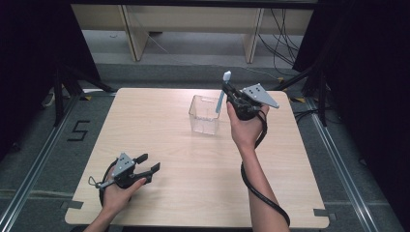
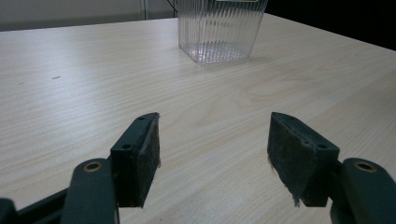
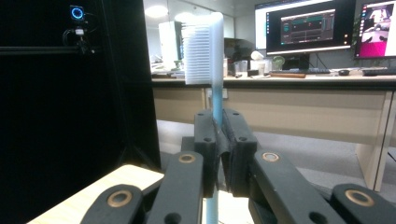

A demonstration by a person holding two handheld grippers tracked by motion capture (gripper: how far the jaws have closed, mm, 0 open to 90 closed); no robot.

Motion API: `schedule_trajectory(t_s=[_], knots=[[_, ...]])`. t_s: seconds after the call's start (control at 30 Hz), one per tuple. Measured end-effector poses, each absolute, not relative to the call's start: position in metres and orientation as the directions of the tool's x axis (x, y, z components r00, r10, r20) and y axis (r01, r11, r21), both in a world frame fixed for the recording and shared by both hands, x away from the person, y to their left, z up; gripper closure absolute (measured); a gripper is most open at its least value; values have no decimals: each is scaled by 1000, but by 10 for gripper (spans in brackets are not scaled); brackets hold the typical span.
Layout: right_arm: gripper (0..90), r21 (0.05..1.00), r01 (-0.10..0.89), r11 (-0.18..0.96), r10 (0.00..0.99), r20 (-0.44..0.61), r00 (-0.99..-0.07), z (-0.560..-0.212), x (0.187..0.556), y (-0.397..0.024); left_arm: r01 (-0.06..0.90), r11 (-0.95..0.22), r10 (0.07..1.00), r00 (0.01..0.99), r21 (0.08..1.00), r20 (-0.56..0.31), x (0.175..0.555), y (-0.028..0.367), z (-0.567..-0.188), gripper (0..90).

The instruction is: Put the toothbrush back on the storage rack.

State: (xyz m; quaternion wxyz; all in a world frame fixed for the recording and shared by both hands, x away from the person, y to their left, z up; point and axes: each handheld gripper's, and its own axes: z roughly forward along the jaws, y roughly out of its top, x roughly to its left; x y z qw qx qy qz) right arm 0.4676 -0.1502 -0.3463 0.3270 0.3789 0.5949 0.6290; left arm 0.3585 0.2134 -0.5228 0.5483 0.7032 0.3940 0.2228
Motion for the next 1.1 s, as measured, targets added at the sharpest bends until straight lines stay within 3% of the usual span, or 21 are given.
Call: schedule_trajectory(t_s=[1.1], knots=[[852, 996, 47, -80, 883, 92, -461, -363, 490, -146, 315, -82, 798, 589, 946, -127, 358, 214, -523, 339]])
